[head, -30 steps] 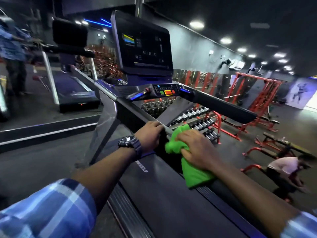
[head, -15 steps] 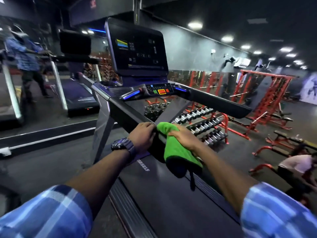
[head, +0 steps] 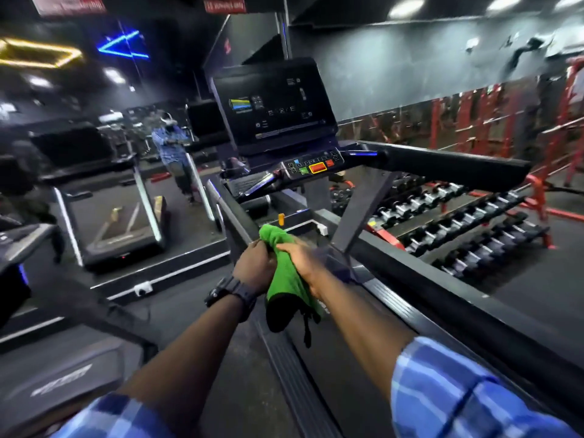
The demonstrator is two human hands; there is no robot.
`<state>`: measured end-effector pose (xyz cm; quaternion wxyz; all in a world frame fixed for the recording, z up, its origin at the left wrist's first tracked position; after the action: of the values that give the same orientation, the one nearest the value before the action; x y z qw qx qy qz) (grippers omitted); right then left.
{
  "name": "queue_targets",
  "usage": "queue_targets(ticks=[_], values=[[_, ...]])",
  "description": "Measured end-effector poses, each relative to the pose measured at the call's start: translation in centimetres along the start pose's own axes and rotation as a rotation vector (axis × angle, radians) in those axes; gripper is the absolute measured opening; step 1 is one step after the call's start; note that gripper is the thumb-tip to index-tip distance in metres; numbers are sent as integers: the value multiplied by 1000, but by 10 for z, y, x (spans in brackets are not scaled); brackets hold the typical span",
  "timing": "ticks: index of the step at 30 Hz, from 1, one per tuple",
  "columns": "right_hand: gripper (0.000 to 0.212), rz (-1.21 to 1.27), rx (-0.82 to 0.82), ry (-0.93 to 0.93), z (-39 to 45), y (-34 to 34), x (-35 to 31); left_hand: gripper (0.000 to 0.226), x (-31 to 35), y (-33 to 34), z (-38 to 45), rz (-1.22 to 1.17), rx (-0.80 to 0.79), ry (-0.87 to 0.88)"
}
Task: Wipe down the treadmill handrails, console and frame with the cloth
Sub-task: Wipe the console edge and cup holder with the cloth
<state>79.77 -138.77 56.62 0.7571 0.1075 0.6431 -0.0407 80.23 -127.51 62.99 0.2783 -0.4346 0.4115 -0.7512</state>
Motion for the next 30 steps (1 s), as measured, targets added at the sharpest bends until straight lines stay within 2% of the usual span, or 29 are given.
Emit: queue_targets(ticks=[1,3,4,6,8,10,11,13,14,16,18,20,21,24,27,30], values=[[47,37,6,23,-6,0,-6,29,-4,-2,4,35,12,-23],[25,89,42,88,-17,-3,4,36,-8,-2,15,118,16,-26],[25,144,59,144,-22,-1,16,39,-9,0,23,161,14,-27],[39,205,100,224,-34,5,35,39,-14,2,40,217,0,-73],[33,236,122,165,-27,7,36,30,-19,7,60,220,-2,-136],[16,202,73,89,-4,2,25,26,-28,14,79,169,-3,-203],[16,196,15,62,9,-1,16,25,-32,14,84,141,14,-228],[31,126,-94,131,40,0,9,25,-41,15,91,90,61,-296],[37,85,-127,180,54,-1,12,27,-42,15,92,89,67,-309],[35,137,-156,199,62,3,33,44,-38,15,86,130,29,-287],[28,207,-79,342,65,9,53,59,-30,14,84,149,-43,-265],[27,180,-45,382,43,9,54,70,-21,13,79,155,-113,-249],[28,132,-14,377,30,7,54,74,-18,14,77,149,-128,-249],[31,208,77,277,15,6,27,69,-9,7,72,98,-163,-333],[39,158,-36,183,29,12,7,60,-3,-1,64,6,-149,-444],[29,74,-74,221,55,13,3,56,2,0,57,-17,-171,-473]])
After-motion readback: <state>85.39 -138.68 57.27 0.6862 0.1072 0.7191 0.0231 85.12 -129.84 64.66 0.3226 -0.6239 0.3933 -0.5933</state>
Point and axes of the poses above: each hand's wrist, its own z-axis towards the middle knuckle, its own y-axis out of the palm, x = y × z, the point moved 5 cm from there along z, towards the middle knuckle, and after that the axes turned 5 degrees about -y, right-handed, at the moved point
